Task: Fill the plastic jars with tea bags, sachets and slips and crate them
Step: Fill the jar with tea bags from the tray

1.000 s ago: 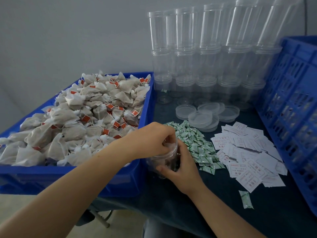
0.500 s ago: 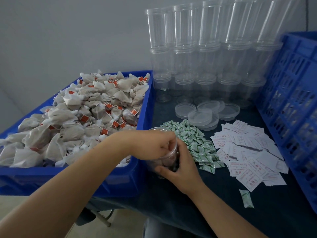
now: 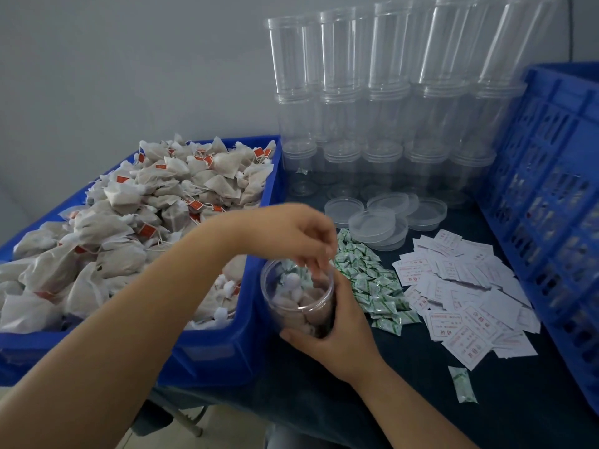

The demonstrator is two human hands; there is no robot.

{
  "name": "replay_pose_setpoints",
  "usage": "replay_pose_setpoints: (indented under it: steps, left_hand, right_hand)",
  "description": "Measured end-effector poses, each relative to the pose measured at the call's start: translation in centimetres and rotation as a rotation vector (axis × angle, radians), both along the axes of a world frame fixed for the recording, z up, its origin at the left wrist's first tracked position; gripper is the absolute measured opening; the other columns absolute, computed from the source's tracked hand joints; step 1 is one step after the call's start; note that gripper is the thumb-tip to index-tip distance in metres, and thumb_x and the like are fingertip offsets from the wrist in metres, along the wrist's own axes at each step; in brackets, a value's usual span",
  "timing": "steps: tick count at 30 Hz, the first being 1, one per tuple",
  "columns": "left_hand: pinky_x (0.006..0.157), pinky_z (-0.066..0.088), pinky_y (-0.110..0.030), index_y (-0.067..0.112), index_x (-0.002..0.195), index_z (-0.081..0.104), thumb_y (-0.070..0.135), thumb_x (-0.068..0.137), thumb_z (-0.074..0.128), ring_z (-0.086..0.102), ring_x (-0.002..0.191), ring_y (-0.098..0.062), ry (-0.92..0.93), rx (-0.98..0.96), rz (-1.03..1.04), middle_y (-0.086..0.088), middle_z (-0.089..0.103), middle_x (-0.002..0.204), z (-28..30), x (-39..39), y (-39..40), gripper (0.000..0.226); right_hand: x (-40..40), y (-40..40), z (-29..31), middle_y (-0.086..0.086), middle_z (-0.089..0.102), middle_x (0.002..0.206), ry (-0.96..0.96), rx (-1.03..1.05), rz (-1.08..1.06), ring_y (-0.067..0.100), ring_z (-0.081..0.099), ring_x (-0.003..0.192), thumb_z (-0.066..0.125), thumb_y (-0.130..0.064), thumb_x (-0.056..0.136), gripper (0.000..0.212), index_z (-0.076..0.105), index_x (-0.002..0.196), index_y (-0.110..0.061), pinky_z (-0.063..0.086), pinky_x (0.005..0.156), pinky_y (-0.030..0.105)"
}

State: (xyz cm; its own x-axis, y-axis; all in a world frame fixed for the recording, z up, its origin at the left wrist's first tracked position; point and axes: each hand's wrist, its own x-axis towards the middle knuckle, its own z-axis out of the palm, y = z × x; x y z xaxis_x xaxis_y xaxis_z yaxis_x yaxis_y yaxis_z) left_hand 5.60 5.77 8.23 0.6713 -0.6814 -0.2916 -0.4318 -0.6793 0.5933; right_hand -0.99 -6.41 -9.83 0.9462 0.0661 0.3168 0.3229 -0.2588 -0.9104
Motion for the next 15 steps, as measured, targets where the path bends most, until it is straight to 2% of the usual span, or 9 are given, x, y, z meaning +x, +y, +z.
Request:
replay_pose_setpoints:
  steps: [2,4,6,8,11,15]
  left_hand:
    - [0.068,0.053,-0.013,0.020,0.090,0.062,0.015,0.094,0.055,0.068,0.075,-0.002,-0.078,-0.167,0.131,0.007,0.071,0.081,-0.1,1.7,-0.3,0.009]
    - [0.064,0.050,-0.012,0.020,0.092,0.062,0.016,0.094,0.056,0.065,0.070,0.001,-0.229,-0.179,0.228,0.009,0.070,0.083,-1.1,3.7,-0.7,0.007]
    - [0.071,0.043,-0.012,0.020,0.102,0.062,0.018,0.092,0.058,0.061,0.079,-0.001,-0.418,0.031,0.230,0.006,0.067,0.100,-2.4,5.5,-1.1,0.011]
    - [0.081,0.043,-0.022,0.016,0.118,0.058,0.015,0.091,0.058,0.057,0.100,-0.014,-0.494,0.292,0.164,-0.003,0.060,0.118,-4.2,7.1,-1.6,0.027]
    - [0.091,0.046,-0.035,0.016,0.135,0.047,0.015,0.091,0.058,0.050,0.117,-0.026,-0.481,0.540,0.067,-0.009,0.050,0.133,-6.5,8.2,-2.7,0.045]
    - [0.091,0.044,-0.036,0.019,0.140,0.041,0.021,0.091,0.059,0.049,0.121,-0.027,-0.361,0.636,0.022,-0.007,0.047,0.139,-7.6,9.3,-3.4,0.053]
  right_hand:
    - [-0.2,0.0,0.1,-0.037,0.049,0.128,-0.002,-0.009,-0.013,-0.008,0.053,0.121,0.084,-0.062,0.051,0.094,0.027,0.125,-0.075,0.048,0.099,0.020]
    - [-0.4,0.0,0.0,-0.037,0.049,0.129,-0.004,-0.004,-0.027,-0.008,0.053,0.122,0.084,-0.061,0.051,0.093,0.028,0.126,-0.073,0.048,0.100,0.021]
    - [-0.4,-0.1,0.0,-0.038,0.048,0.129,0.000,0.007,-0.032,-0.007,0.052,0.123,0.084,-0.059,0.051,0.095,0.027,0.125,-0.076,0.048,0.101,0.022]
    - [-0.5,-0.2,0.1,-0.039,0.047,0.129,0.009,0.000,-0.016,-0.006,0.051,0.124,0.084,-0.059,0.052,0.096,0.026,0.126,-0.077,0.048,0.102,0.025]
    - [-0.8,-0.5,0.0,-0.034,0.047,0.132,0.010,-0.018,0.006,-0.002,0.052,0.124,0.085,-0.058,0.055,0.097,0.027,0.132,-0.071,0.050,0.101,0.032]
    - [-0.7,-0.9,0.1,-0.033,0.049,0.134,0.017,0.011,-0.019,-0.001,0.055,0.124,0.087,-0.054,0.055,0.098,0.030,0.133,-0.069,0.052,0.100,0.030]
